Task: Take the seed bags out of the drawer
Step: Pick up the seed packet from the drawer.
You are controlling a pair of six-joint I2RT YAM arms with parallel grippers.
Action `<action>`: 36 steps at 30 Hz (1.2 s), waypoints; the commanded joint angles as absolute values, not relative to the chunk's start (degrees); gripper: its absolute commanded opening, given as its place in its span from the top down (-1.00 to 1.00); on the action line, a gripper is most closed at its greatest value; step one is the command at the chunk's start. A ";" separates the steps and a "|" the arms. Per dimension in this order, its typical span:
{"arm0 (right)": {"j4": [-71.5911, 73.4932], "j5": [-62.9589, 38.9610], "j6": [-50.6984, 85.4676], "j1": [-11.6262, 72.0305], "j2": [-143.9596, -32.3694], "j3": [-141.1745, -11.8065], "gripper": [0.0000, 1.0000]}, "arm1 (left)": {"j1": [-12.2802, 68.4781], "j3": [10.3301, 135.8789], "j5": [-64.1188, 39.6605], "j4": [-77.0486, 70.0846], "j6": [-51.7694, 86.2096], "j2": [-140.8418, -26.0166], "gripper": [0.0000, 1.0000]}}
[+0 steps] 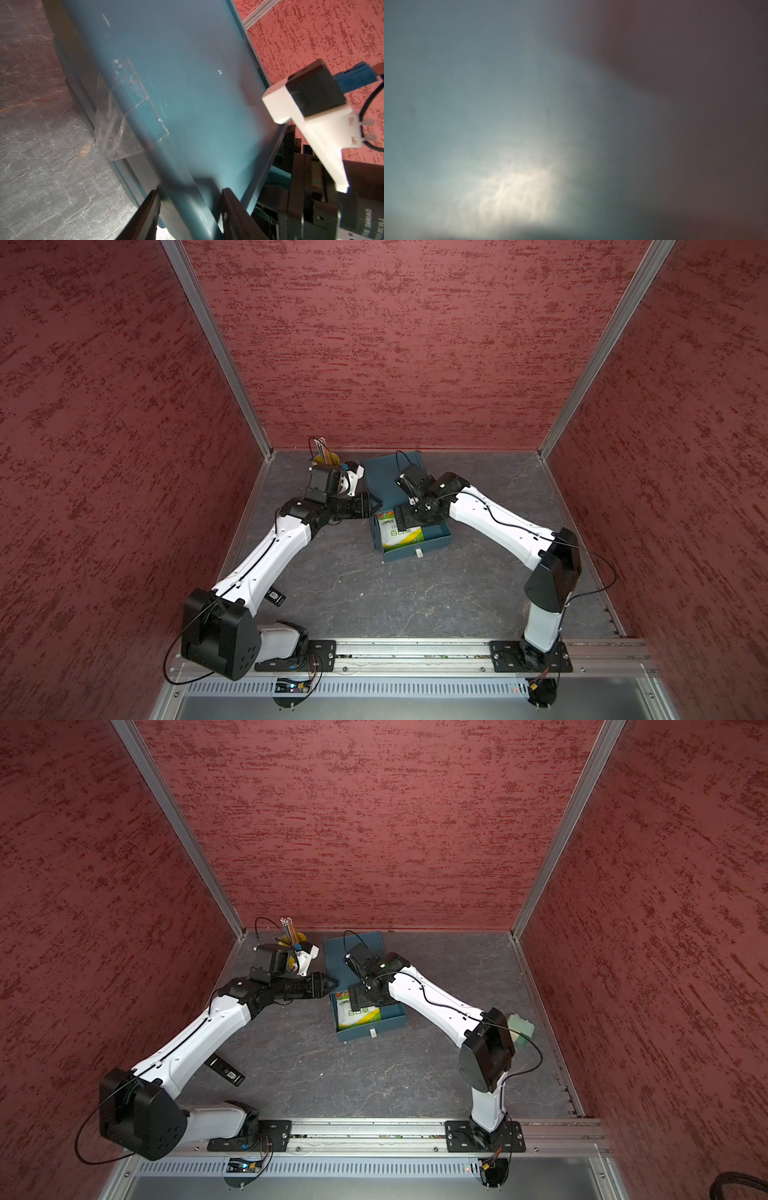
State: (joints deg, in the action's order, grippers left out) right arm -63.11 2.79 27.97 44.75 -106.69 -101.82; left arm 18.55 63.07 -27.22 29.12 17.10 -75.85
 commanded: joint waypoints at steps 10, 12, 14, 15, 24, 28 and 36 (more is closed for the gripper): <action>-61.57 -14.12 25.36 46.06 -114.09 -102.57 -0.79 | 18.57 61.79 -26.11 33.11 15.13 -78.05 0.02; -61.28 -14.90 25.36 46.47 -114.64 -102.58 -0.80 | 18.60 61.75 -26.19 33.05 15.27 -78.05 0.03; -60.64 -15.86 25.64 46.71 -114.96 -102.41 -0.79 | 18.58 61.56 -26.25 33.04 15.29 -78.05 0.03; -60.13 -16.44 25.91 46.84 -115.05 -102.38 -0.79 | 18.55 61.46 -26.21 32.96 15.31 -78.05 0.04; -60.06 -12.43 27.38 46.77 -113.81 -101.34 -0.31 | 18.57 61.62 -25.77 33.35 15.43 -77.78 0.04; -59.73 -11.26 28.09 46.76 -112.54 -100.17 -0.05 | 18.56 61.48 -25.51 33.61 15.32 -77.52 0.04; -58.89 -10.11 29.68 46.06 -109.80 -97.66 0.52 | 18.58 61.06 -25.31 33.63 15.19 -77.52 0.05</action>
State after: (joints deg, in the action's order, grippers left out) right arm -58.87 -9.47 28.51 45.45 -107.33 -100.84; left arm 18.22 63.07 -26.92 29.17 17.12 -75.75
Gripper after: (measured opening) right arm 0.259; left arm 0.478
